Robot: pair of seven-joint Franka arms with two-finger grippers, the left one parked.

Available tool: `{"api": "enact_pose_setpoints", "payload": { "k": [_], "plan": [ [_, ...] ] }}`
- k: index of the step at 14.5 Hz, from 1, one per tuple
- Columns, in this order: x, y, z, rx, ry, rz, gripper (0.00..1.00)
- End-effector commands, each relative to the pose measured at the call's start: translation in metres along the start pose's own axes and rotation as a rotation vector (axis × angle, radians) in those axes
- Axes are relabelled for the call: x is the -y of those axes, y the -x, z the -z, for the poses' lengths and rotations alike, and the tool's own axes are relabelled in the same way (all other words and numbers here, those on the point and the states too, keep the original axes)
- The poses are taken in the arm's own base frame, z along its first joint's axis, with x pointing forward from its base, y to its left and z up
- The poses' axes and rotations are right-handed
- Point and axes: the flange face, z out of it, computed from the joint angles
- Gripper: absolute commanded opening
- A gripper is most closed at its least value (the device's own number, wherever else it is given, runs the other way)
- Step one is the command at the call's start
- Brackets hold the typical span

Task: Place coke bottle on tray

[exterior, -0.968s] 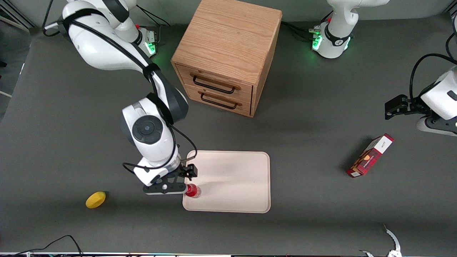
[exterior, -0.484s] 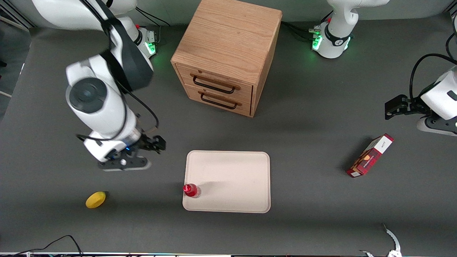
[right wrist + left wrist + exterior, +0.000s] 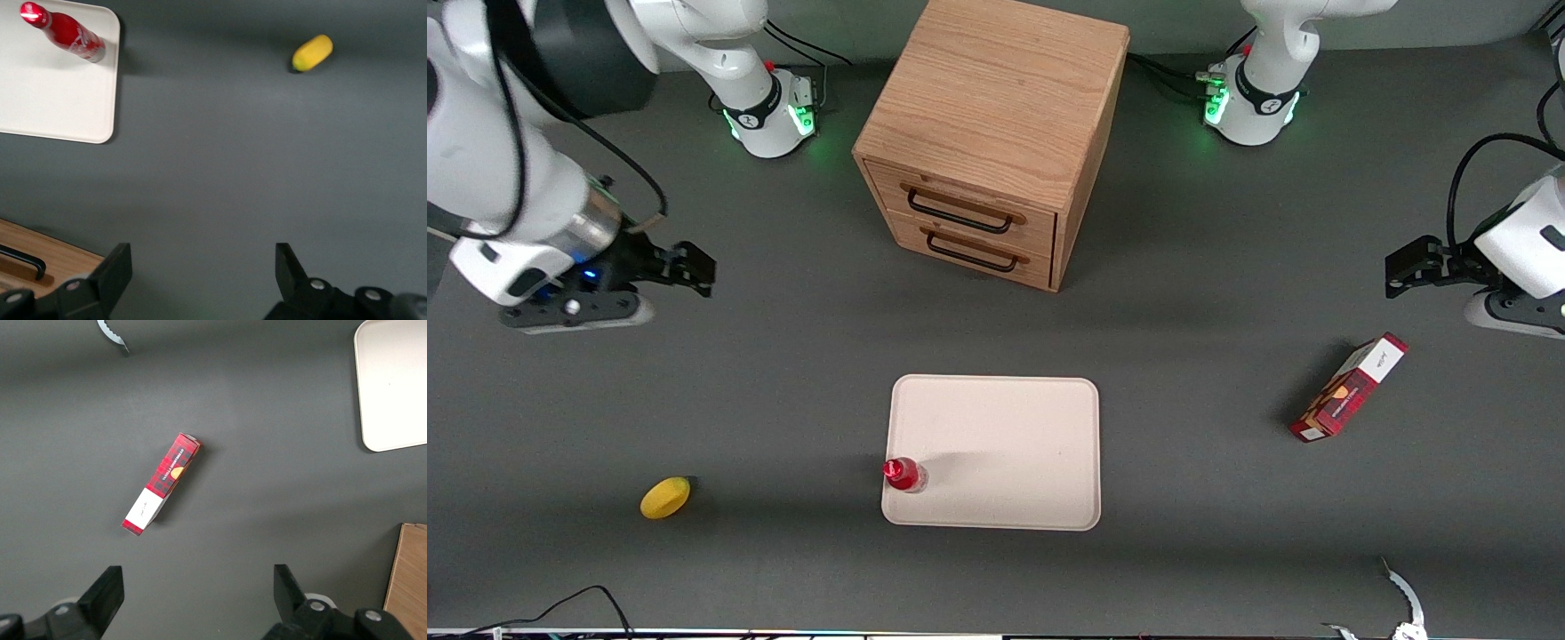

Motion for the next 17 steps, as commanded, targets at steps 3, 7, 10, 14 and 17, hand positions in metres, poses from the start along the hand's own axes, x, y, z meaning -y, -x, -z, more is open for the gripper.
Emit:
{"api": "enact_pose_setpoints", "payload": {
  "k": [3,7,10,14,17],
  "plan": [
    [-0.024,0.006,0.007,-0.008,-0.029,-0.013,1.0],
    [-0.067,0.02,0.027,-0.005,-0.078,0.011,1.0],
    [-0.082,0.021,0.044,-0.037,-0.081,-0.017,1.0],
    [-0.074,0.031,0.058,-0.048,-0.06,-0.017,1.0],
    [-0.071,0.028,0.062,-0.055,-0.076,-0.062,1.0]
  ]
}}
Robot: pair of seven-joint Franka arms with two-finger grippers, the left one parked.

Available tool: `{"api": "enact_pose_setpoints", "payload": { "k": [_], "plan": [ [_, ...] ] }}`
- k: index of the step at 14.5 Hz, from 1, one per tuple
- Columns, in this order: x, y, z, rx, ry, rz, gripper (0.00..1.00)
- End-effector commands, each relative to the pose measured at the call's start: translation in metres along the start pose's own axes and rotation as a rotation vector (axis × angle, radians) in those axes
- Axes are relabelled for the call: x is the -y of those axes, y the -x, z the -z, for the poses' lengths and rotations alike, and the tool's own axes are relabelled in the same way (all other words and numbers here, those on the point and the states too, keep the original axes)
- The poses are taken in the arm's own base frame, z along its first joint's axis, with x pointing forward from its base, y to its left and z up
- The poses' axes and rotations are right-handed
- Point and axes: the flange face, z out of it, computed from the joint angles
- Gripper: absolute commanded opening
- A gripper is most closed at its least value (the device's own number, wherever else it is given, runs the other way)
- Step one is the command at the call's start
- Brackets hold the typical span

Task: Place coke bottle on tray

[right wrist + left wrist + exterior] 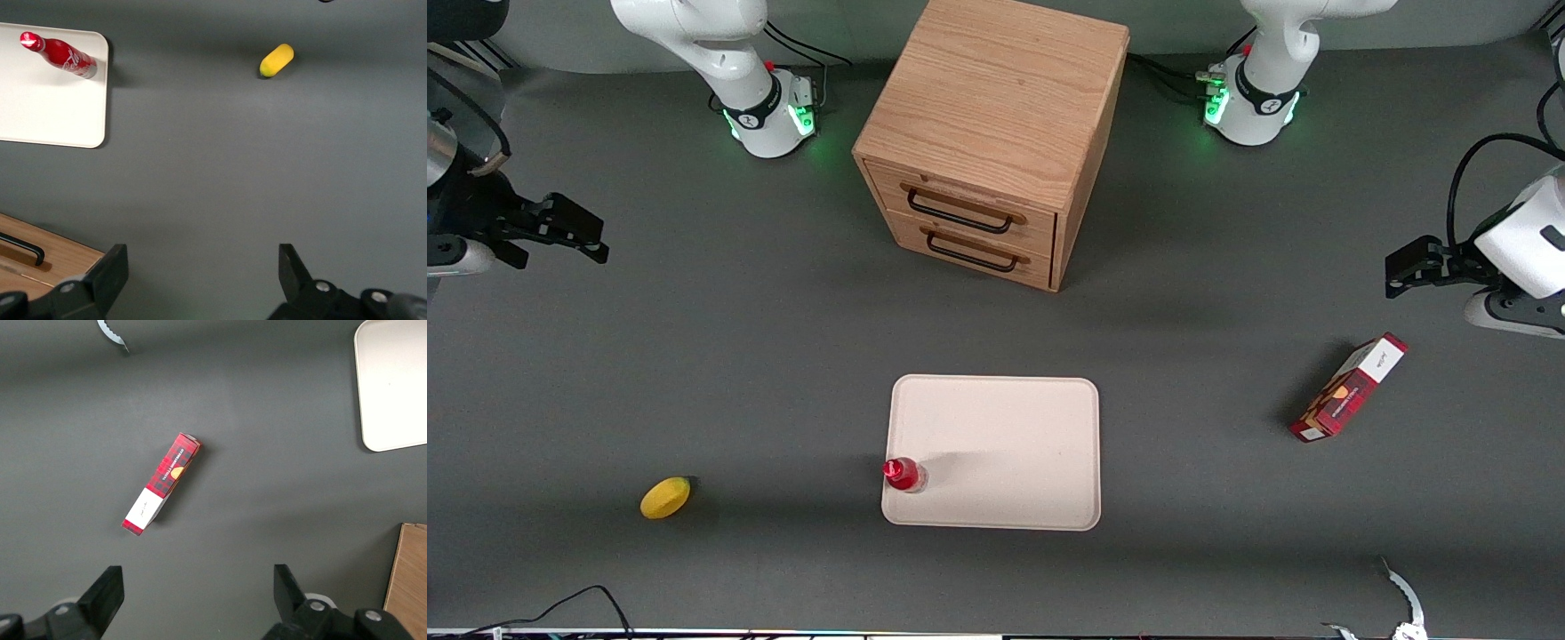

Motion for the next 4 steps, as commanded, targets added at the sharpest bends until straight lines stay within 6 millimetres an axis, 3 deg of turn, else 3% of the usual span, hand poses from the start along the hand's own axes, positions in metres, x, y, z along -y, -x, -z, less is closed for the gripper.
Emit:
{"api": "enact_pose_setpoints", "payload": {
  "k": [1,4],
  "plan": [
    [0.0001,0.002,0.0094,-0.002,-0.023,-0.059,1.0],
    [-0.0015,0.0021,0.0099,-0.002,-0.025,-0.078,1.0]
  ]
}}
